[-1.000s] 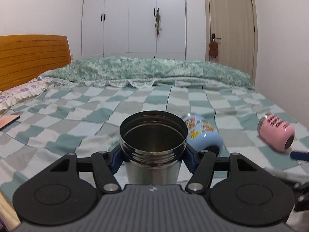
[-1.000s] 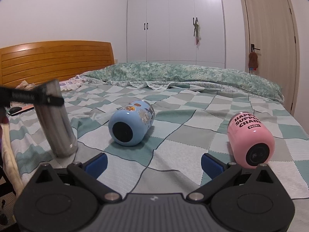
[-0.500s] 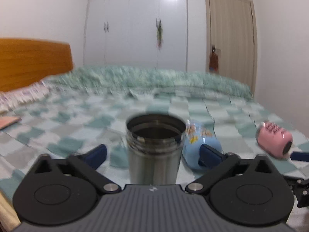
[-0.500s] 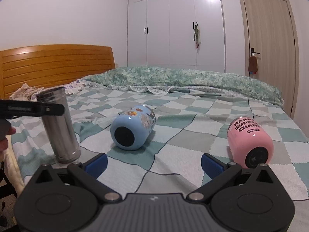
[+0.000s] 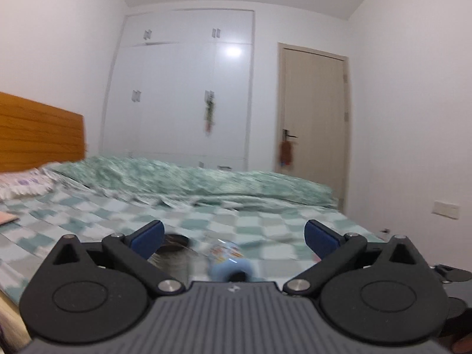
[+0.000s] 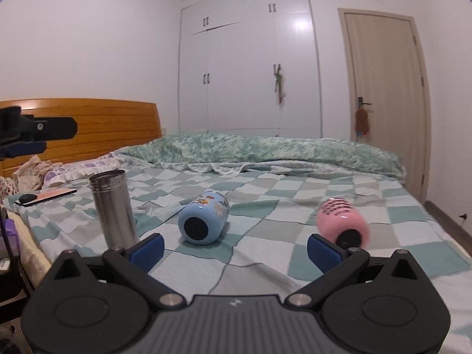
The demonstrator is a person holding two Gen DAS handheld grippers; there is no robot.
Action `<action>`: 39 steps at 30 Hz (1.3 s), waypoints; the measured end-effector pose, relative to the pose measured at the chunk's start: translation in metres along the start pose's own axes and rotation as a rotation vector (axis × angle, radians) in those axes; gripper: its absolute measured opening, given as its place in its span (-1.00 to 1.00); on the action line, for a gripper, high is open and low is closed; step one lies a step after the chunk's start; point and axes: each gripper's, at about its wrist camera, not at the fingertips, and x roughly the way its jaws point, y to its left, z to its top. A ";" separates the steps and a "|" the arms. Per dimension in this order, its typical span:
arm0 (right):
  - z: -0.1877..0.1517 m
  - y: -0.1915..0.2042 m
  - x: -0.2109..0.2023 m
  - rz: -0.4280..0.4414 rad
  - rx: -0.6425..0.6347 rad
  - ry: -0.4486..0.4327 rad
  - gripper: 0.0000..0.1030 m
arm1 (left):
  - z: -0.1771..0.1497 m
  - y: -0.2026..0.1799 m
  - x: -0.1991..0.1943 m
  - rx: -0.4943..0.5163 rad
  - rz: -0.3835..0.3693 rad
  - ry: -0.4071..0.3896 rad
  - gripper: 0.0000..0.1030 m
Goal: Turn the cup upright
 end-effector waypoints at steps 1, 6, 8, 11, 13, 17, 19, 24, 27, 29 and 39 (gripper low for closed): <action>-0.002 0.000 -0.009 -0.014 -0.001 -0.005 1.00 | -0.005 -0.006 -0.004 -0.005 -0.018 0.018 1.00; -0.023 -0.001 -0.048 -0.089 -0.010 -0.021 1.00 | -0.060 -0.035 -0.009 0.005 -0.069 0.108 1.00; -0.032 -0.002 -0.059 -0.123 -0.016 -0.036 1.00 | -0.081 -0.043 -0.010 0.021 -0.054 0.086 1.00; -0.045 -0.004 -0.069 -0.167 -0.031 -0.057 1.00 | -0.105 -0.051 -0.011 0.044 -0.036 0.050 1.00; -0.051 -0.007 -0.073 -0.182 -0.033 -0.065 1.00 | -0.115 -0.055 -0.007 0.054 -0.025 0.042 1.00; -0.057 -0.012 -0.078 -0.184 -0.011 -0.089 1.00 | -0.115 -0.053 -0.005 0.039 -0.004 0.041 1.00; -0.059 -0.011 -0.081 -0.184 -0.014 -0.094 1.00 | -0.115 -0.053 -0.007 0.045 -0.005 0.031 1.00; -0.058 -0.010 -0.084 -0.188 -0.012 -0.106 1.00 | -0.116 -0.054 -0.009 0.055 -0.004 0.026 1.00; -0.059 -0.011 -0.085 -0.189 -0.009 -0.109 1.00 | -0.116 -0.054 -0.010 0.054 -0.001 0.024 1.00; -0.059 -0.010 -0.083 -0.188 -0.007 -0.109 1.00 | -0.117 -0.053 -0.009 0.055 0.000 0.024 1.00; -0.059 -0.010 -0.082 -0.188 -0.006 -0.109 1.00 | -0.117 -0.052 -0.010 0.054 0.001 0.024 1.00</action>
